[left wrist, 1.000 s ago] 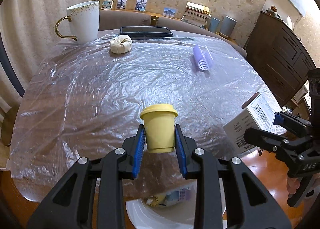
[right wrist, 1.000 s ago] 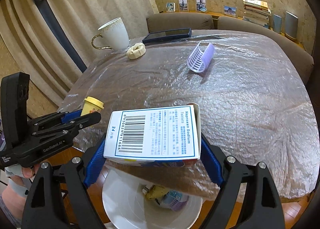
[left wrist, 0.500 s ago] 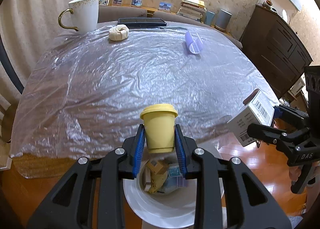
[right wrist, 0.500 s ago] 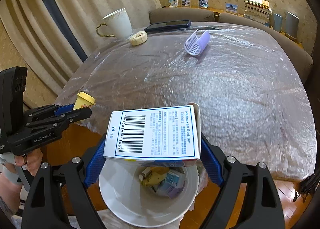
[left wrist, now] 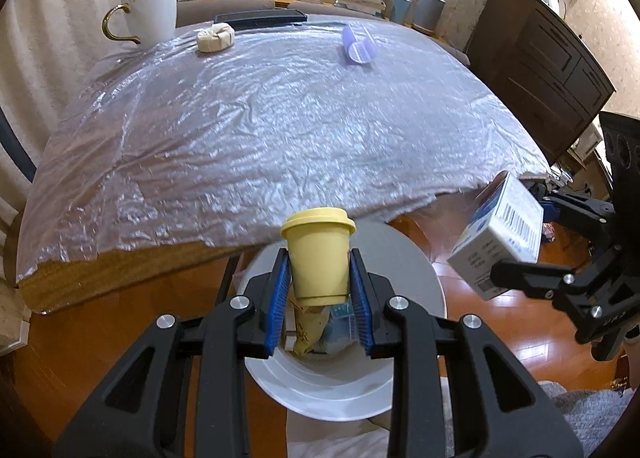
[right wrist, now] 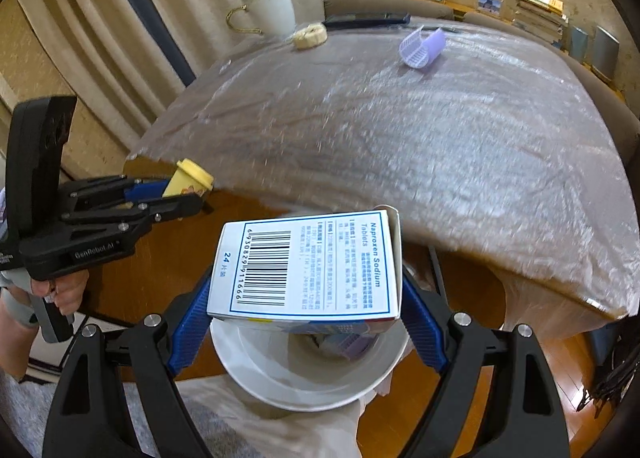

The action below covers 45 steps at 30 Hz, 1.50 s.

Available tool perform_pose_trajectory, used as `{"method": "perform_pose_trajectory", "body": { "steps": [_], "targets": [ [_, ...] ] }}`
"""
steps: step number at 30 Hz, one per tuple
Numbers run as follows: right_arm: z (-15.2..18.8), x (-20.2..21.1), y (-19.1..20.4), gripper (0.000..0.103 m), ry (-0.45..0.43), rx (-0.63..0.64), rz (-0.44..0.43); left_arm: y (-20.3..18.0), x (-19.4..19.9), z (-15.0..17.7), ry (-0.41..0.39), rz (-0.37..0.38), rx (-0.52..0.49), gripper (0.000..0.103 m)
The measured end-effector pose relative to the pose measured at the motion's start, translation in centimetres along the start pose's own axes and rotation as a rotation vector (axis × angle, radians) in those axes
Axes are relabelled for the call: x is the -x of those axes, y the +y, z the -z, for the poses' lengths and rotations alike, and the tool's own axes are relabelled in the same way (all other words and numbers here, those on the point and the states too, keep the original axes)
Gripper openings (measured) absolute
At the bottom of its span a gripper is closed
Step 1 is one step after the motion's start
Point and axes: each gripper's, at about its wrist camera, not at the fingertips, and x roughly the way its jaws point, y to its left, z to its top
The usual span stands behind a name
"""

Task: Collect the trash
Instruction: 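Carry the yellow cup in the left tool while the right tool carries the carton over the bin, then open the left tool over the bin while the right tool opens, dropping cup and carton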

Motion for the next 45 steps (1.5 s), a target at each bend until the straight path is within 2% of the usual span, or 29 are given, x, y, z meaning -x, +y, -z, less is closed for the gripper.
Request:
{"method": "perform_pose_trajectory", "body": {
  "steps": [16, 30, 45],
  "targets": [
    [2.4, -3.8, -0.3, 0.083, 0.102, 0.006, 0.014, -1.5, -3.5, 3.2, 0.123, 0.017, -0.035, 0.031],
    [3.0, -7.7, -0.1, 0.083, 0.168, 0.041, 0.029, -1.4, -7.4, 5.4, 0.196, -0.037, -0.027, 0.031],
    [3.6, -11.0, -0.4, 0.083, 0.227, 0.049, 0.026, -0.8, -10.9, 5.5, 0.254, -0.087, -0.026, 0.031]
  ]
}}
